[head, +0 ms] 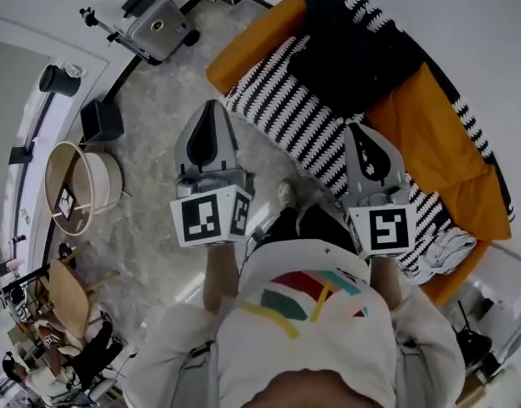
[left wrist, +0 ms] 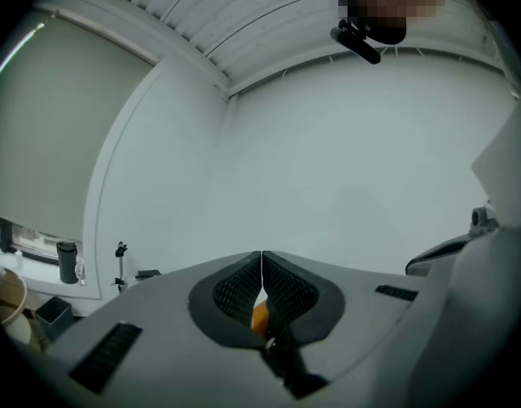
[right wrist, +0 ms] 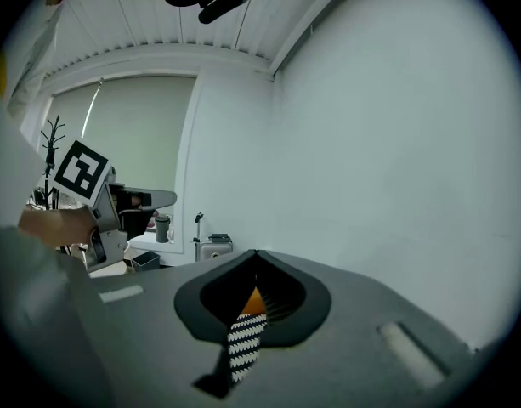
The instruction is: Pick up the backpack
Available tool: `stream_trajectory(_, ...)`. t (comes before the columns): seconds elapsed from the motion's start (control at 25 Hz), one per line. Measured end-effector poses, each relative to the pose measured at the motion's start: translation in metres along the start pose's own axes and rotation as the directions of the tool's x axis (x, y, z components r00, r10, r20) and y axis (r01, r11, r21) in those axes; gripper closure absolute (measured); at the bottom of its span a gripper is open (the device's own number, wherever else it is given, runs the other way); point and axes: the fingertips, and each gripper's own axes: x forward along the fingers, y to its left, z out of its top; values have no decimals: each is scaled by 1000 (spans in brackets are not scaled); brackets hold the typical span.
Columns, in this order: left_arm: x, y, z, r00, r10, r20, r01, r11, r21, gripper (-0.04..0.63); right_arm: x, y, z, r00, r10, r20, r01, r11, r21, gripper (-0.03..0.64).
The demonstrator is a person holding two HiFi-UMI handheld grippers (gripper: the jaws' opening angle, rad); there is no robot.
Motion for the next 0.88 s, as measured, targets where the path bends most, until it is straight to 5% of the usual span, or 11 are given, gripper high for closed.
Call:
stream_trajectory(0.4,41,-18,4,1000,13,23,-12,998,-59,580,33,-29,17,998,15,65,-18,999,50,615)
stream_trajectory(0.64,85,-77,28,994,-87,65,87,996,8,580,38,-63,51,984,-6,177,-4,998,58,615)
stream_trajectory(0.88,114,-110,40,984,-153,93,150,988,40,580,32,-104,45,978,-99,182,76,989,129,615)
